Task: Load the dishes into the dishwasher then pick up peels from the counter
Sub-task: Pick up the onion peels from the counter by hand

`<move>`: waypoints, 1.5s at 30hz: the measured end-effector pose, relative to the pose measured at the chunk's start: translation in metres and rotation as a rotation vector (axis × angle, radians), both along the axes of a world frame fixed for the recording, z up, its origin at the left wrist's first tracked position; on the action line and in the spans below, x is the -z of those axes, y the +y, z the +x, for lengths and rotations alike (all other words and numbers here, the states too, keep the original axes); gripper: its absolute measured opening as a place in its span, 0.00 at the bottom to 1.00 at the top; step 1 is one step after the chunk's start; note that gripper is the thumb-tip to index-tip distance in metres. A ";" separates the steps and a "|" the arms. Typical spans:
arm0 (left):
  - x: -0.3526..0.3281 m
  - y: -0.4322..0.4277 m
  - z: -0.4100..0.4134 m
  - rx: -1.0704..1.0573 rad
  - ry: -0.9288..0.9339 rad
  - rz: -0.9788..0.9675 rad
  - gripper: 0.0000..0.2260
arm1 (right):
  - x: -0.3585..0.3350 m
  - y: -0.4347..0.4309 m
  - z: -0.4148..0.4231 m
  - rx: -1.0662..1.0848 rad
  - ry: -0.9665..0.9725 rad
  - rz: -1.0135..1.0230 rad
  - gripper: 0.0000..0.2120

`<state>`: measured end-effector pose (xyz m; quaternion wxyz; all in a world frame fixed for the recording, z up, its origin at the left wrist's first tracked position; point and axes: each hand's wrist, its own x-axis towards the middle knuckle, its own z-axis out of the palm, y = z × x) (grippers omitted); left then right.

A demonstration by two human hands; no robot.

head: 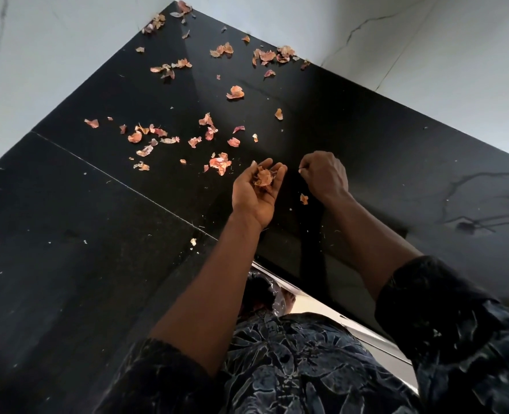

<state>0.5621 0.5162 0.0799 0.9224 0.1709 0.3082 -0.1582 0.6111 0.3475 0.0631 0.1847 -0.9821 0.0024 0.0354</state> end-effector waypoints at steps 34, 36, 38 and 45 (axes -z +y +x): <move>0.004 0.001 -0.021 -0.004 -0.024 0.026 0.15 | -0.011 0.007 -0.065 -0.014 0.027 0.134 0.06; 0.005 0.005 -0.023 -0.019 -0.018 0.029 0.16 | -0.031 0.013 -0.064 0.000 -0.043 0.276 0.05; 0.006 0.007 -0.025 -0.049 -0.010 0.033 0.16 | -0.055 0.029 -0.066 -0.103 -0.121 0.336 0.05; -0.001 0.022 -0.025 -0.138 0.014 0.038 0.14 | -0.076 0.091 -0.074 -0.390 -0.153 0.326 0.06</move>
